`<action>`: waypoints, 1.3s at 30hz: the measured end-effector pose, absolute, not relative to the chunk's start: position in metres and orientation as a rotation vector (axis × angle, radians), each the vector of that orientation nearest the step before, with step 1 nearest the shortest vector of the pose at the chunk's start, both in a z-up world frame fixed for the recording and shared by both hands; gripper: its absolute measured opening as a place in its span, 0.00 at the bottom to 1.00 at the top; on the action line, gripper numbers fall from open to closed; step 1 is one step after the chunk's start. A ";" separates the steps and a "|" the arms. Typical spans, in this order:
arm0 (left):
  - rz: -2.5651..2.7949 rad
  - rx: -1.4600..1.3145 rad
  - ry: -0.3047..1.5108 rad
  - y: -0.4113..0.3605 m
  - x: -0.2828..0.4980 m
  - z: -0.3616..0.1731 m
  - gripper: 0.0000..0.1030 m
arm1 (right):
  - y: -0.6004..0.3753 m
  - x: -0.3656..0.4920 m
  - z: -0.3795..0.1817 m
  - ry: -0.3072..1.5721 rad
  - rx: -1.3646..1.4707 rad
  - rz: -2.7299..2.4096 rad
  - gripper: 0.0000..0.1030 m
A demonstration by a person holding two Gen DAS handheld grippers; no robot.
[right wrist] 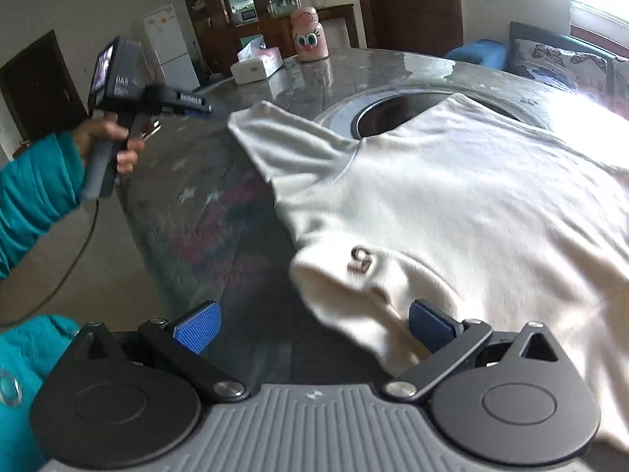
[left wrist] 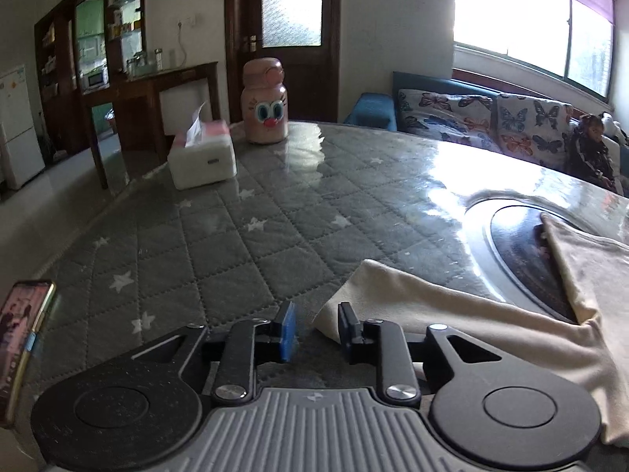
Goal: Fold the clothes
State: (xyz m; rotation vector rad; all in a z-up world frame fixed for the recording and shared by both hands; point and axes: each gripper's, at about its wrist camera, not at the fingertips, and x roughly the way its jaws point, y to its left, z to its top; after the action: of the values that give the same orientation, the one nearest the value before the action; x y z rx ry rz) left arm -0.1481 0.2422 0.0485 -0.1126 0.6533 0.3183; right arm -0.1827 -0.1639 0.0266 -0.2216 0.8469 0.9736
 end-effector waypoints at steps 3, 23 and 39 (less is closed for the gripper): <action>0.236 -0.089 0.642 0.222 -0.151 0.060 0.26 | -0.172 -0.188 0.031 0.810 -0.222 0.978 1.00; -0.553 0.087 0.680 -0.034 -0.105 0.053 0.26 | -0.313 -0.182 0.047 0.771 -0.061 0.412 0.93; -0.641 0.164 0.758 -0.076 -0.121 0.031 0.40 | -0.458 -0.165 0.007 0.757 0.130 -0.022 0.80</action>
State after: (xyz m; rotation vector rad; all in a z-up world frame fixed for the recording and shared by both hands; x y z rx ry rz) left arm -0.1214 -0.0761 0.0308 0.1643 0.7584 -0.6412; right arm -0.1654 -0.4583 0.0066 0.1300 0.7566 -0.0216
